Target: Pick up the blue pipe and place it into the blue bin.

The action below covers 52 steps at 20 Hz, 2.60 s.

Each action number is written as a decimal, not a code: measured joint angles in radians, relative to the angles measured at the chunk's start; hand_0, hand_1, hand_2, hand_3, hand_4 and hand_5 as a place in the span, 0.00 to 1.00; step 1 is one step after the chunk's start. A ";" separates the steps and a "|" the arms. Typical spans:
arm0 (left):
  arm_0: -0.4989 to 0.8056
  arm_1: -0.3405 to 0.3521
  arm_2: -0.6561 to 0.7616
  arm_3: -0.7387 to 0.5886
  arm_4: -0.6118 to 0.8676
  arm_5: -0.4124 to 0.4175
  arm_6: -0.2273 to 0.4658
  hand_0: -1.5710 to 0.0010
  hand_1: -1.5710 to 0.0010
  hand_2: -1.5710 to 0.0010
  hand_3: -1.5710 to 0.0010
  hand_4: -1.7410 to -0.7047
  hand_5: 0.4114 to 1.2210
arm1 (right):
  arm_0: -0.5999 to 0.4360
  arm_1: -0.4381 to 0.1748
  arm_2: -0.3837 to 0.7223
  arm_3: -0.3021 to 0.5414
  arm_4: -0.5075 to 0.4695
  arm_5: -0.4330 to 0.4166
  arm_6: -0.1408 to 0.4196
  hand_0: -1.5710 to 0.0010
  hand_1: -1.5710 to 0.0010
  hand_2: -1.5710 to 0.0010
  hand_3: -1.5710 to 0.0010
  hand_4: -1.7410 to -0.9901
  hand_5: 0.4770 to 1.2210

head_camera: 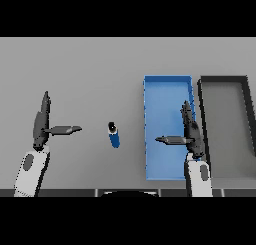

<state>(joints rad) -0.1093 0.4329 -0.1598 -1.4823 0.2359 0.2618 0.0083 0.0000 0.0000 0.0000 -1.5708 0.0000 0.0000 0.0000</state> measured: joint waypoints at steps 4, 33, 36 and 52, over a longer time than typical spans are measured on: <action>0.005 0.004 0.003 -0.002 0.003 -0.003 -0.012 1.00 1.00 1.00 1.00 0.64 0.22 | 0.005 0.004 0.005 -0.004 0.003 -0.002 -0.002 1.00 1.00 1.00 1.00 0.69 0.19; 0.033 0.031 -0.348 -0.113 -0.113 -0.480 -0.083 1.00 1.00 1.00 1.00 0.52 0.07 | 0.115 -0.098 0.136 -0.154 0.190 0.038 -0.034 1.00 1.00 1.00 1.00 0.68 0.20; 0.000 -0.026 -0.357 -0.051 -0.110 -0.483 -0.063 1.00 1.00 1.00 1.00 0.53 0.07 | 0.121 -0.103 0.135 -0.173 0.185 0.043 -0.037 1.00 1.00 1.00 1.00 0.70 0.18; -0.106 -0.245 -0.362 0.161 -0.099 -0.471 -0.136 0.54 0.45 0.43 0.44 0.26 0.64 | 0.137 -0.099 0.127 -0.167 0.176 0.041 -0.031 1.00 1.00 1.00 1.00 0.72 0.17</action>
<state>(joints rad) -0.2150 0.1880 -0.5217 -1.3210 0.1373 -0.2095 -0.1282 0.1369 -0.0994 0.1268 -1.7373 0.1762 0.0406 -0.0310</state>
